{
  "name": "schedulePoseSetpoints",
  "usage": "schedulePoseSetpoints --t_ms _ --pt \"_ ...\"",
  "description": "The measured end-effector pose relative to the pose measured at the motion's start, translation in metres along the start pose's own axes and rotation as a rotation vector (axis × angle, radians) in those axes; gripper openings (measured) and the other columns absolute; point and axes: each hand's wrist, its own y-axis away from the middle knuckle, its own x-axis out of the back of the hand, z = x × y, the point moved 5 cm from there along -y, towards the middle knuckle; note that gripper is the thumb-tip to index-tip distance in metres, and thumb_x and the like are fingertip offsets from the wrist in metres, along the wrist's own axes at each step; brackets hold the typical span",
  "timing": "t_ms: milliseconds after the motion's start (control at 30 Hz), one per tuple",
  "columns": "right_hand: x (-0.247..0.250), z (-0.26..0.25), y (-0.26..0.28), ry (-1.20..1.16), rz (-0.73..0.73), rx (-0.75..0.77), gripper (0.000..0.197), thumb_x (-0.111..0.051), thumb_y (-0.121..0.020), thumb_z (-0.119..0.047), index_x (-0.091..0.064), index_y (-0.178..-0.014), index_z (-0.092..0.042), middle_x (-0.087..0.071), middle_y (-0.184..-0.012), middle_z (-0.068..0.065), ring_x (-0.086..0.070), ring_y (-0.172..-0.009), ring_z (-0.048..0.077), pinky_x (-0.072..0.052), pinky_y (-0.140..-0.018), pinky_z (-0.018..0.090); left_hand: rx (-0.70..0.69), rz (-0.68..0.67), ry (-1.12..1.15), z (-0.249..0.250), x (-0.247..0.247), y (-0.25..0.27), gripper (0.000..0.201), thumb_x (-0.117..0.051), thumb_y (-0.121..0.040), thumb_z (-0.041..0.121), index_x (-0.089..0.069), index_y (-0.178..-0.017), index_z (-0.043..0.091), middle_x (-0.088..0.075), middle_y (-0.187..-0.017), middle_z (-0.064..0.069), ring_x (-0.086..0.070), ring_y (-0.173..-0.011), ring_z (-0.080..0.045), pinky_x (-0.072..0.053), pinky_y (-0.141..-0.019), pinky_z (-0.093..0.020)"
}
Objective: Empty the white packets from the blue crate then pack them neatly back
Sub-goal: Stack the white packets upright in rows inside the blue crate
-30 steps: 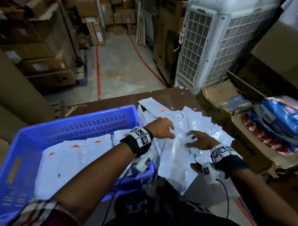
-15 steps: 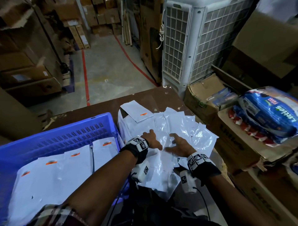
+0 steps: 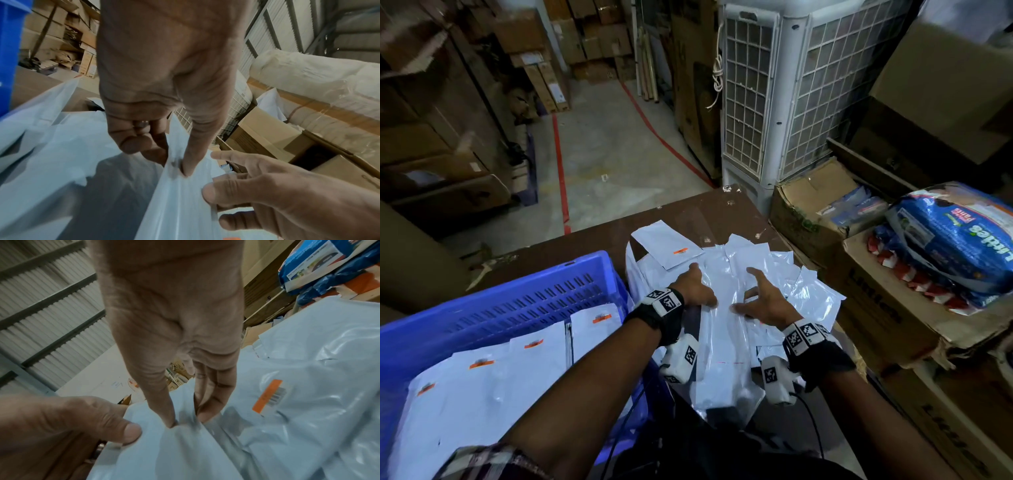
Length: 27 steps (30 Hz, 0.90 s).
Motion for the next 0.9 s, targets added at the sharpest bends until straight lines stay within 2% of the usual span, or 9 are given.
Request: schedulePoseSetpoints --t_ms 67,133,267,400,533,633,733,800,900 --pt "0.009 -0.005 -0.005 -0.086 0.028 0.007 0.081 -0.087 -0.072 -0.010 -0.039 -0.133 -0.032 -0.062 -0.094 0.011 -0.065 -0.066 0.020 -0.058 -0.063 0.030 -0.061 0.029 0.079 0.008 0.011 0.001 0.071 -0.085 -0.065 0.020 -0.051 -0.127 0.012 -0.063 -0.119 -0.008 -0.061 -0.105 -0.025 -0.053 -0.087 -0.034" --pt "0.019 -0.017 -0.009 -0.148 0.039 0.042 0.070 -0.089 -0.068 -0.009 -0.054 -0.127 -0.017 -0.062 -0.087 0.016 -0.064 -0.070 0.020 -0.060 -0.071 0.035 -0.097 0.029 0.182 0.015 0.023 0.002 0.042 -0.084 -0.067 0.013 -0.064 -0.104 0.008 -0.069 -0.098 -0.012 -0.065 -0.082 -0.024 -0.051 -0.066 -0.030" --pt "0.037 -0.052 -0.007 -0.091 0.024 0.146 0.031 -0.085 -0.076 -0.014 -0.071 -0.103 -0.011 -0.065 -0.083 0.023 -0.062 -0.071 0.014 -0.050 -0.058 0.019 -0.161 0.124 0.235 0.031 0.051 0.011 0.024 -0.082 -0.068 0.015 -0.071 -0.085 0.003 -0.066 -0.076 -0.005 -0.055 -0.063 -0.015 -0.038 -0.051 -0.020" --pt "0.052 -0.084 -0.002 -0.084 0.090 0.254 0.020 -0.080 -0.081 -0.017 -0.075 -0.098 -0.009 -0.075 -0.090 0.012 -0.060 -0.064 0.005 -0.045 -0.056 0.020 -0.317 0.182 0.350 0.058 0.075 0.034 0.008 -0.078 -0.074 0.003 -0.071 -0.079 0.003 -0.062 -0.061 0.000 -0.050 -0.043 0.002 -0.036 -0.044 -0.011" --pt "0.060 -0.117 0.015 -0.100 0.199 0.442 0.011 -0.078 -0.082 -0.009 -0.076 -0.093 -0.011 -0.072 -0.079 0.006 -0.062 -0.061 0.007 -0.049 -0.054 0.023 -0.504 0.283 0.453 0.070 0.095 0.049 0.017 -0.077 -0.075 -0.003 -0.076 -0.091 0.002 -0.067 -0.067 0.005 -0.054 -0.056 0.004 -0.044 -0.057 -0.017" --pt "0.050 -0.112 0.019 -0.017 0.205 0.557 0.036 -0.079 -0.077 0.000 -0.077 -0.096 -0.030 -0.073 -0.090 0.001 -0.070 -0.075 0.015 -0.059 -0.059 0.031 -0.596 0.235 0.347 0.070 0.095 0.055 0.027 -0.069 -0.076 -0.011 -0.078 -0.097 0.004 -0.070 -0.070 0.008 -0.055 -0.057 0.009 -0.042 -0.055 -0.011" --pt "0.029 -0.078 0.013 0.090 0.179 0.547 0.042 -0.081 -0.070 0.000 -0.076 -0.095 -0.034 -0.074 -0.097 -0.001 -0.070 -0.088 0.015 -0.059 -0.075 0.035 -0.508 0.145 0.074 0.050 0.082 0.050 0.034 -0.064 -0.077 -0.010 -0.079 -0.098 0.012 -0.069 -0.073 0.013 -0.061 -0.070 0.005 -0.046 -0.063 -0.016" --pt "0.012 -0.055 0.016 0.150 0.159 0.548 0.046 -0.072 -0.066 0.008 -0.076 -0.094 -0.028 -0.072 -0.099 0.000 -0.068 -0.090 0.015 -0.056 -0.078 0.029 -0.429 0.041 -0.136 0.032 0.068 0.042 0.040 -0.058 -0.077 -0.008 -0.079 -0.099 0.018 -0.072 -0.094 0.006 -0.066 -0.096 -0.012 -0.050 -0.079 -0.023" --pt "-0.011 -0.024 0.022 0.161 0.108 0.578 0.051 -0.050 -0.056 0.006 -0.077 -0.092 -0.017 -0.069 -0.099 -0.001 -0.067 -0.092 0.013 -0.055 -0.081 0.026 -0.328 -0.191 -0.354 0.016 0.045 0.039 0.048 -0.045 -0.083 -0.008 -0.074 -0.113 0.016 -0.065 -0.125 -0.003 -0.058 -0.116 -0.021 -0.047 -0.099 -0.030"
